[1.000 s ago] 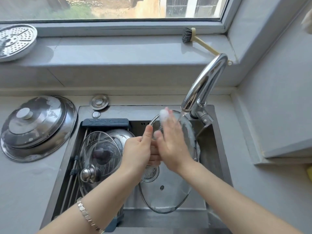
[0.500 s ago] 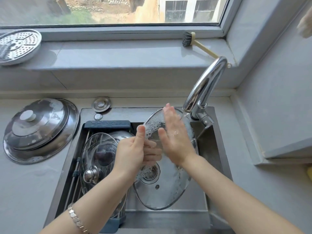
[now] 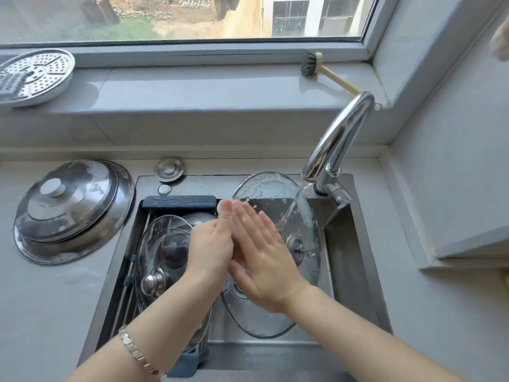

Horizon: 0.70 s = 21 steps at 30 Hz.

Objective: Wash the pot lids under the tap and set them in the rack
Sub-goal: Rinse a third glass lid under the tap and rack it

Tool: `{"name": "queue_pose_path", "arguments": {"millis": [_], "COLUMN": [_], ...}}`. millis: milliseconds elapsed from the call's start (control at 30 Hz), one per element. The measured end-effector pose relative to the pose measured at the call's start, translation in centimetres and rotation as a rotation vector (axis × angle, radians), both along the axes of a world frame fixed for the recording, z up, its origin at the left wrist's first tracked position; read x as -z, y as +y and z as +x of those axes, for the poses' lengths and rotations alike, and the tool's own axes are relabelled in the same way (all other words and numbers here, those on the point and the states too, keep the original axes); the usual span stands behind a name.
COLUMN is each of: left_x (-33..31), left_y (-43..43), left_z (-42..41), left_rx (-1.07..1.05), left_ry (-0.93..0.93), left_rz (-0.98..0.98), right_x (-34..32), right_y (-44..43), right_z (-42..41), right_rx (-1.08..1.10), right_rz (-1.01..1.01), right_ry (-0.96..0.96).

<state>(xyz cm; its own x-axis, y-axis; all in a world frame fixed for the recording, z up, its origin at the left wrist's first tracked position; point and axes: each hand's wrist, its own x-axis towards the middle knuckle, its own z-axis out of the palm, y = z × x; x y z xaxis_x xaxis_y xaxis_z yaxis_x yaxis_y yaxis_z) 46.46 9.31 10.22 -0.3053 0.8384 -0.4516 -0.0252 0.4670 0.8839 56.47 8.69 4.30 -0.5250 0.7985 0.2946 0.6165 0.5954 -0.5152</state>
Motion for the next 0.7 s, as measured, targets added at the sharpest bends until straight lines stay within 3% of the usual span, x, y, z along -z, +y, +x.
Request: {"name": "queue_pose_path", "arguments": {"millis": [67, 167, 233, 400, 533, 700], "left_x": [-0.1, -0.5, -0.6, -0.3, -0.4, -0.3], "left_y": [-0.1, -0.3, -0.4, -0.3, -0.5, -0.3], "left_z": [-0.1, 0.0, 0.1, -0.2, -0.3, -0.4], "left_rx": [-0.006, 0.008, 0.023, -0.033, -0.04, -0.064], "left_ry": [-0.004, -0.074, -0.094, -0.074, -0.102, -0.094], "left_rz": [-0.006, -0.019, -0.008, -0.004, -0.005, 0.008], "right_x": [0.6, 1.2, 1.4, 0.4, 1.6, 1.4], "right_y": [0.9, 5.9, 7.2, 3.5, 6.3, 2.8], "right_z": [0.7, 2.7, 3.6, 1.6, 3.8, 2.4], "right_rx": [0.064, 0.491, 0.636, 0.286, 0.613, 0.338], "right_rz": [-0.063, -0.605, -0.802, -0.506, -0.816, -0.652], "right_ry": [0.033, 0.181, 0.254, 0.101, 0.189, 0.097]}}
